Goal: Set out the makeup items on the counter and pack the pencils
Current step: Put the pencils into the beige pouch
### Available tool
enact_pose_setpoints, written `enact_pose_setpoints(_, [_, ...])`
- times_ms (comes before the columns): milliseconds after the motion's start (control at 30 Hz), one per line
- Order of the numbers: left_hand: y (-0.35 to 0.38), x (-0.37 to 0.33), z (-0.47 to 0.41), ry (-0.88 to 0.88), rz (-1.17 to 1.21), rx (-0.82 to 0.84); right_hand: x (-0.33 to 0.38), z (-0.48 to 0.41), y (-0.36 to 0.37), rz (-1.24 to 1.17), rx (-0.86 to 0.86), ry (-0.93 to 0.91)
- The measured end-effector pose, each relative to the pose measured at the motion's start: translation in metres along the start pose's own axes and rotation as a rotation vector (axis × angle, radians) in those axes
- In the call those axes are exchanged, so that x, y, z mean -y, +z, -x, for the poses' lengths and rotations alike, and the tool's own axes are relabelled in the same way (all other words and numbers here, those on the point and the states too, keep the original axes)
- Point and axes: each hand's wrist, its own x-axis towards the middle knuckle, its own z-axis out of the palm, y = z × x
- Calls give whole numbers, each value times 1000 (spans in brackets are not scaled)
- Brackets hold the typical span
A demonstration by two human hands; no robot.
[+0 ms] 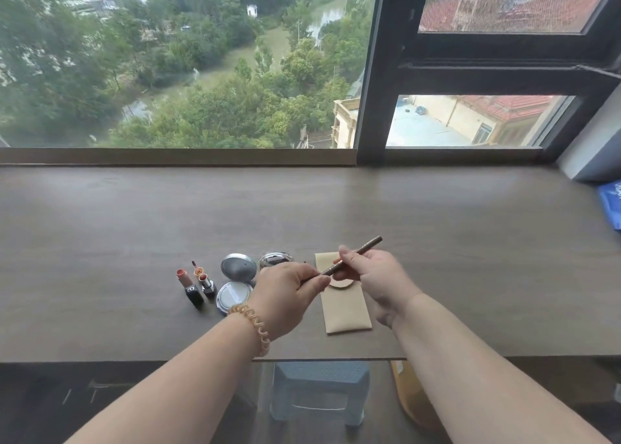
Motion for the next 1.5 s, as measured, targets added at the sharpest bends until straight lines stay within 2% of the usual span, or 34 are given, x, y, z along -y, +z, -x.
enact_pose_setpoints(67, [-4, 2, -2, 15, -97, 20, 4, -8, -8, -30, -71, 70])
enact_pose_setpoints(100, [-8, 8, 0, 8, -168, 33, 8, -14, -22, -97, -172, 112])
enact_pose_setpoints(200, [-32, 57, 23, -244, -175, 89, 24, -21, -87, -178, -470, 125])
enact_pose_setpoints(267, [-45, 87, 40, -393, -63, 88, 26, -22, -121, -106, -521, 56])
enact_pose_setpoints(367, [-38, 97, 42, -508, 123, -42, 11, -24, -117, -16, -412, -44])
enact_pose_setpoints(467, [-19, 85, 28, -492, 166, -54, -14, -31, -80, 149, -291, -112])
enact_pose_setpoints(533, [-6, 78, 20, -459, 174, -16, -34, -37, -56, 372, -189, -171])
enact_pose_setpoints(600, [8, 72, 14, -454, 197, 9, -54, -45, -37, 794, -86, -303])
enact_pose_setpoints(633, [16, 70, 12, -463, 189, 14, -63, -49, -27, 1007, -48, -373])
enact_pose_setpoints(700, [30, 69, 7, -489, 132, 18, -77, -55, -11, 1258, 35, -441])
enact_pose_setpoints(900, [69, 71, -13, -542, -111, 8, -111, -80, 8, 1602, 149, -449])
enact_pose_setpoints(1233, [105, 78, -32, -567, -188, -34, -131, -90, -27, 1674, 71, -384])
enact_pose_setpoints(1500, [123, 71, -48, -551, -207, -1, -127, -91, -27, 1678, 81, -480])
